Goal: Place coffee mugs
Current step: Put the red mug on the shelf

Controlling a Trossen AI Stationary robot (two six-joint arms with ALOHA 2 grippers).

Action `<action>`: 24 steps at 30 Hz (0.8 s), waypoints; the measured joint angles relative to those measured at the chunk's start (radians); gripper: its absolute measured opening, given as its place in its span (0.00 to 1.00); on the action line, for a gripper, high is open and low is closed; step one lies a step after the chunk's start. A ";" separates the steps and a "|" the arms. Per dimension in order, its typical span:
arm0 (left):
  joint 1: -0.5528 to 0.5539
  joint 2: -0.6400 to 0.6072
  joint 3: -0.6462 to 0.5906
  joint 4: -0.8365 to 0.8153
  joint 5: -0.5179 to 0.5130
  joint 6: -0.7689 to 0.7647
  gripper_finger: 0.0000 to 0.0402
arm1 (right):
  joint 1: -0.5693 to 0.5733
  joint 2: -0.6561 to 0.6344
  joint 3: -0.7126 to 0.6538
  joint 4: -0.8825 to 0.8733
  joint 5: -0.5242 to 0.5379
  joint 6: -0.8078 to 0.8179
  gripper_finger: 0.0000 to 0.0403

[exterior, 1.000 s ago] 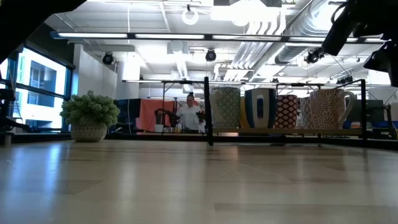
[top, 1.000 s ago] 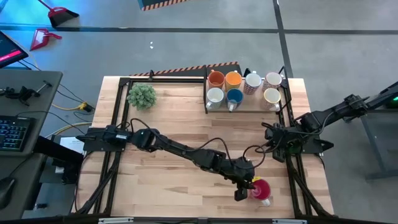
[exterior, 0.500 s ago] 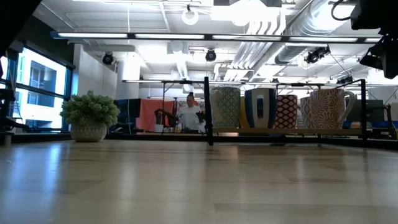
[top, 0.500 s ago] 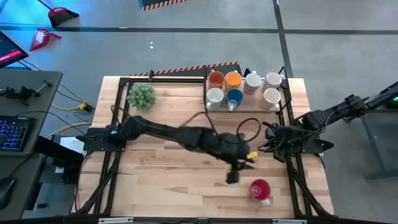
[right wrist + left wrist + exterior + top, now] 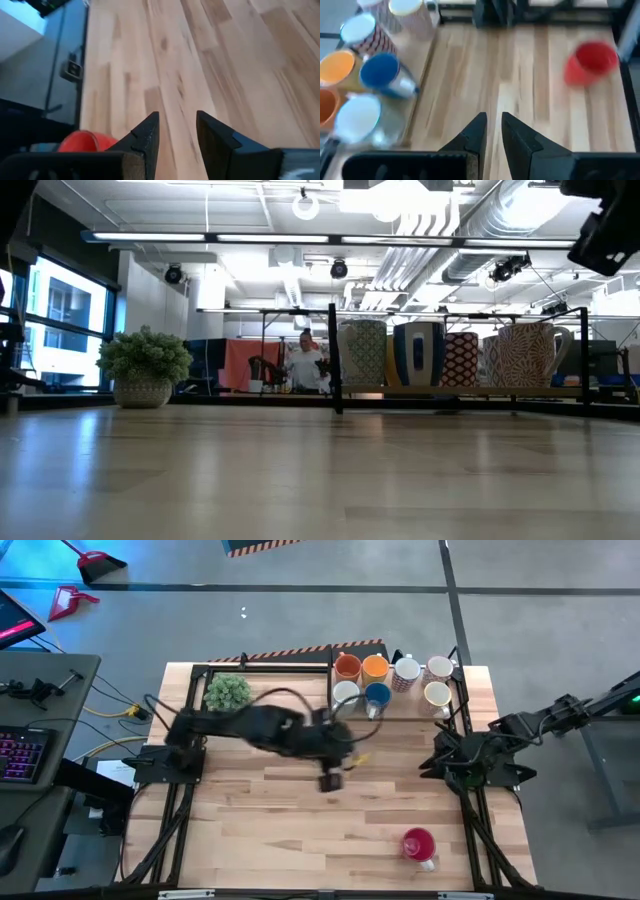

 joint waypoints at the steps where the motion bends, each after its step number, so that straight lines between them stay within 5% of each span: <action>1: -0.009 -0.022 0.001 -0.051 -0.001 0.000 0.11 | 0.000 0.001 0.000 0.017 -0.001 0.003 0.27; 8: -0.093 -0.218 -0.048 -0.399 -0.223 -0.185 0.10 | 0.000 0.002 0.000 0.107 -0.004 0.008 0.27; 13: -0.225 -0.439 -0.346 -0.345 -0.331 -0.340 0.09 | 0.000 0.002 0.000 0.150 0.000 0.008 0.27; 18: -0.361 -0.688 -0.834 -0.034 -0.425 -0.485 0.09 | 0.000 0.002 0.000 0.192 0.032 0.011 0.27; 24: -0.448 -0.919 -1.429 0.611 -0.432 -0.497 0.09 | 0.000 0.003 0.000 0.212 0.096 0.034 0.27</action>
